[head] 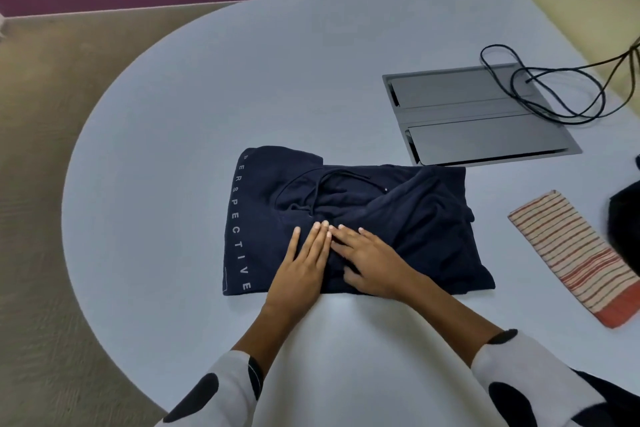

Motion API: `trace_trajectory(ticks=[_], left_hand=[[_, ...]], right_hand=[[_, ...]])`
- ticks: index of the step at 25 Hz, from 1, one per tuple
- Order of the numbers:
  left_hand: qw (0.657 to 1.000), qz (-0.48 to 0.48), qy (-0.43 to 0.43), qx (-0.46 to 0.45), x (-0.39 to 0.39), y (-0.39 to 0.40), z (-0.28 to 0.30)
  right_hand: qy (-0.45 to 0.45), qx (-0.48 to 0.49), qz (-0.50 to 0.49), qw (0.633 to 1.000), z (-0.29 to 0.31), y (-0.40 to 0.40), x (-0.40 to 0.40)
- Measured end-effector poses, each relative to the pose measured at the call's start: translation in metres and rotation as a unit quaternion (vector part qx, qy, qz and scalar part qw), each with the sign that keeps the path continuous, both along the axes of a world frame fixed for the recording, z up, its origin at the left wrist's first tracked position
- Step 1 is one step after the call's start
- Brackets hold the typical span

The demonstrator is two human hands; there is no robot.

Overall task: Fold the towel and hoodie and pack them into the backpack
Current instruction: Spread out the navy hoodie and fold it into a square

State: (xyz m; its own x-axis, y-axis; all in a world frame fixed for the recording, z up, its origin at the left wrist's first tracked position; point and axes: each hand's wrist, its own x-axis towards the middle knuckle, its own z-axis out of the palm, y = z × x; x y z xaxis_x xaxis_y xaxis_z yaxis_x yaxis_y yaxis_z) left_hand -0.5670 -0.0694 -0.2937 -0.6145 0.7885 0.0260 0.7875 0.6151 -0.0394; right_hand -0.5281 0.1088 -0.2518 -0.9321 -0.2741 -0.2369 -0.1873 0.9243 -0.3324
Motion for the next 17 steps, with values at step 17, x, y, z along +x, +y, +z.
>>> trace_trajectory(ticks=[17], left_hand=[[0.982,0.159,-0.105,0.010,-0.050,-0.040,0.026]], right_hand=[[-0.001,-0.189,-0.314,0.930,0.010,0.008,-0.110]])
